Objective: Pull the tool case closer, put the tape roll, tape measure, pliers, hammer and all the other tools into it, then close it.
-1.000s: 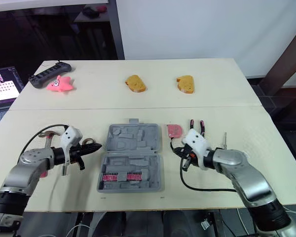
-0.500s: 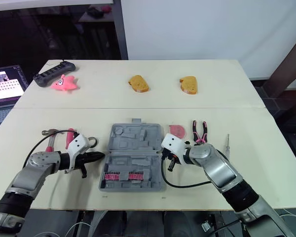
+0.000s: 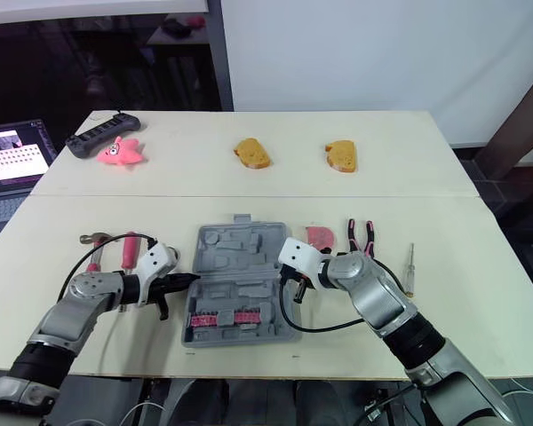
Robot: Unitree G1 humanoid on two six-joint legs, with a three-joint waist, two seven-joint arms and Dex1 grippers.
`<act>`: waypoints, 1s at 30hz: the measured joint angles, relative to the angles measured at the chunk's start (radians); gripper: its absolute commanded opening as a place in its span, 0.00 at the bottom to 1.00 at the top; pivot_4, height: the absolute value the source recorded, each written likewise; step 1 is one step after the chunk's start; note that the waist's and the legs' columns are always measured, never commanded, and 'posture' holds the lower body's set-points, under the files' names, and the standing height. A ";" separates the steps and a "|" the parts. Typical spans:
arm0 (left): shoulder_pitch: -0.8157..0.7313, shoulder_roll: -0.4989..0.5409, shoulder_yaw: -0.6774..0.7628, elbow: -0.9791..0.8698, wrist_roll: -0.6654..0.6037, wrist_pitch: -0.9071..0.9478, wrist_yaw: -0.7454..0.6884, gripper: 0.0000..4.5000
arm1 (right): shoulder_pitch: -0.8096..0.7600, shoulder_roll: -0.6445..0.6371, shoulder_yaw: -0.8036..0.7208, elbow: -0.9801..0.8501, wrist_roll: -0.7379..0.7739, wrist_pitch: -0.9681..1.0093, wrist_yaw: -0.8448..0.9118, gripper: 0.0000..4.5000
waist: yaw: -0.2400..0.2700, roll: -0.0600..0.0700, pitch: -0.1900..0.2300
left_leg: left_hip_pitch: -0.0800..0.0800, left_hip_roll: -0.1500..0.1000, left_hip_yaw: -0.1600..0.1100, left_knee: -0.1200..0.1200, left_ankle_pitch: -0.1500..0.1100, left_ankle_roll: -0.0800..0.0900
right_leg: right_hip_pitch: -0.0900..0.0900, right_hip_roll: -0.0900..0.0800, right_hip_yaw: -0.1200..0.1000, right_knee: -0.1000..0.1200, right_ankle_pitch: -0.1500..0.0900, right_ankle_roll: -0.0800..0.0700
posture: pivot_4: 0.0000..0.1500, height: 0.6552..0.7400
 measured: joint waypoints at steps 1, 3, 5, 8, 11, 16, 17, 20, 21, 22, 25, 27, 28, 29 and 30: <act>0.001 0.000 0.000 0.000 0.002 0.000 -0.001 0.00 | 0.003 0.000 0.000 -0.006 -0.002 0.004 0.002 0.00 | 0.000 0.000 0.000 | 0.000 0.000 0.000 0.000 0.000 0.000 | 0.000 0.000 0.000 0.000 0.000 0.000 | 1.00 1.00; 0.005 0.000 0.000 -0.002 0.005 -0.001 -0.002 0.00 | 0.008 0.000 0.000 -0.017 -0.005 0.015 0.007 0.00 | -0.001 0.002 -0.001 | 0.000 0.000 0.000 0.000 0.000 0.000 | 0.000 0.000 0.000 0.000 0.000 0.000 | 1.00 1.00; 0.008 0.000 0.000 -0.006 0.009 -0.001 -0.005 0.00 | 0.014 -0.001 -0.001 -0.030 -0.007 0.029 0.012 0.00 | -0.001 0.002 -0.001 | 0.000 0.000 0.000 0.000 0.000 0.000 | 0.000 0.000 0.000 0.000 0.000 0.000 | 1.00 1.00; 0.022 0.003 0.000 -0.022 0.010 -0.002 -0.007 0.00 | 0.037 -0.009 -0.003 -0.083 -0.006 0.077 0.025 0.00 | -0.002 0.002 -0.002 | 0.000 0.000 0.000 0.000 -0.001 0.001 | 0.000 0.000 0.000 0.000 0.000 0.000 | 1.00 1.00; 0.058 0.018 0.002 -0.052 0.005 -0.004 -0.021 0.00 | 0.073 -0.024 -0.004 -0.160 0.005 0.143 0.037 0.00 | -0.002 0.002 -0.002 | 0.000 0.000 0.000 -0.001 -0.001 0.002 | 0.000 0.000 0.000 0.000 0.000 0.000 | 1.00 1.00; 0.133 0.045 0.008 -0.126 -0.017 0.013 -0.037 0.00 | 0.119 -0.038 -0.004 -0.254 0.023 0.235 0.041 0.00 | -0.005 0.002 -0.002 | 0.000 0.000 0.000 -0.001 -0.002 0.003 | -0.001 0.000 0.000 -0.001 -0.001 0.000 | 1.00 1.00; 0.152 0.052 0.008 -0.147 -0.023 0.020 -0.038 0.00 | 0.130 -0.041 -0.004 -0.273 0.026 0.253 0.040 0.00 | -0.004 0.002 -0.002 | 0.000 0.000 0.000 -0.001 -0.002 0.003 | -0.001 0.000 0.000 -0.001 -0.001 0.000 | 1.00 1.00; 0.197 0.065 0.010 -0.188 -0.035 0.027 -0.039 0.00 | 0.153 -0.042 -0.004 -0.312 0.034 0.292 0.033 0.00 | -0.004 0.002 -0.002 | 0.000 0.000 0.000 -0.001 -0.002 0.003 | -0.001 0.000 0.000 -0.001 -0.001 0.000 | 1.00 1.00; 0.206 0.067 0.011 -0.197 -0.037 0.029 -0.039 0.00 | 0.155 -0.042 -0.004 -0.319 0.035 0.301 0.030 0.00 | -0.004 0.002 -0.002 | 0.000 0.000 0.000 -0.001 -0.002 0.003 | -0.001 0.000 0.000 -0.001 -0.002 -0.002 | 1.00 1.00; 0.212 0.069 0.012 -0.202 -0.040 0.031 -0.038 0.00 | 0.157 -0.043 -0.004 -0.324 0.037 0.308 0.029 0.00 | -0.004 0.002 -0.002 | 0.000 0.000 0.000 -0.001 -0.002 0.003 | -0.001 0.000 0.000 -0.001 -0.002 -0.003 | 1.00 1.00; 0.237 0.073 0.017 -0.226 -0.051 0.046 -0.036 0.00 | 0.161 -0.044 -0.004 -0.343 0.049 0.342 0.028 0.00 | -0.004 0.002 -0.002 | 0.000 0.000 0.000 -0.001 -0.002 0.003 | -0.001 0.000 0.000 -0.001 -0.003 -0.003 | 1.00 1.00; 0.252 0.078 0.018 -0.238 -0.058 0.047 -0.034 0.00 | 0.168 -0.046 -0.004 -0.360 0.061 0.366 0.028 0.00 | -0.004 0.002 -0.002 | 0.000 0.000 0.000 -0.001 -0.002 0.003 | -0.001 0.000 0.000 -0.001 -0.003 -0.003 | 1.00 1.00; 0.255 0.079 0.019 -0.241 -0.059 0.048 -0.034 0.00 | 0.168 -0.048 -0.003 -0.366 0.064 0.377 0.028 0.00 | -0.003 0.002 -0.002 | 0.000 0.000 0.000 -0.001 -0.002 0.003 | -0.001 0.000 0.000 -0.001 -0.003 -0.003 | 1.00 1.00; 0.260 0.080 0.019 -0.249 -0.059 0.053 -0.033 0.00 | 0.169 -0.053 -0.001 -0.375 0.071 0.389 0.028 0.00 | -0.004 0.002 -0.002 | 0.000 0.000 0.000 -0.001 -0.002 0.003 | -0.001 0.000 0.000 -0.001 -0.003 -0.003 | 1.00 1.00; 0.266 0.081 0.019 -0.257 -0.060 0.059 -0.032 0.00 | 0.170 -0.059 0.002 -0.383 0.078 0.398 0.029 0.00 | -0.004 0.002 -0.002 | 0.000 0.000 0.000 -0.001 -0.002 0.003 | -0.001 0.000 0.000 -0.001 -0.003 -0.003 | 1.00 1.00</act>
